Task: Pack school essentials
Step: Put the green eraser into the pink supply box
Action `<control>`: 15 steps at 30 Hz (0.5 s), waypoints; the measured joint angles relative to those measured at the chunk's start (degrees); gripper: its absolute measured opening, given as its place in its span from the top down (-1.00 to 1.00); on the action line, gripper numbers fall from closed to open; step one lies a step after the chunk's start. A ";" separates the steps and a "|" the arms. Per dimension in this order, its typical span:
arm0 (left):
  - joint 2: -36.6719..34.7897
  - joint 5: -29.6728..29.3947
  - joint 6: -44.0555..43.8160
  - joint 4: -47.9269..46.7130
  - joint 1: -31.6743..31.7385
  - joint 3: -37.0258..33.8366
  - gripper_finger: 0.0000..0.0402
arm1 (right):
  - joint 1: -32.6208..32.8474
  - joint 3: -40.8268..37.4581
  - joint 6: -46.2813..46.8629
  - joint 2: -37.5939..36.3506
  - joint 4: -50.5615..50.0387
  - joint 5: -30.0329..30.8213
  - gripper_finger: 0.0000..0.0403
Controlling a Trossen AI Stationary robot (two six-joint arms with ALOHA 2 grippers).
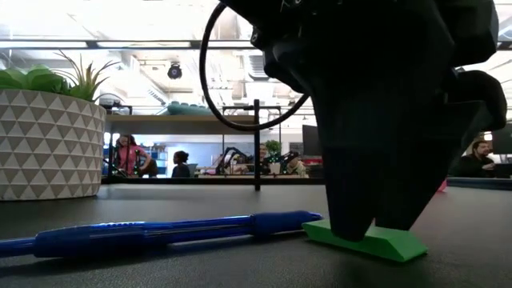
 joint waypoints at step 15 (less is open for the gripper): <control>-0.02 0.07 0.07 0.00 0.02 0.00 -0.89 | 0.11 0.03 -3.46 2.69 -2.78 1.56 0.54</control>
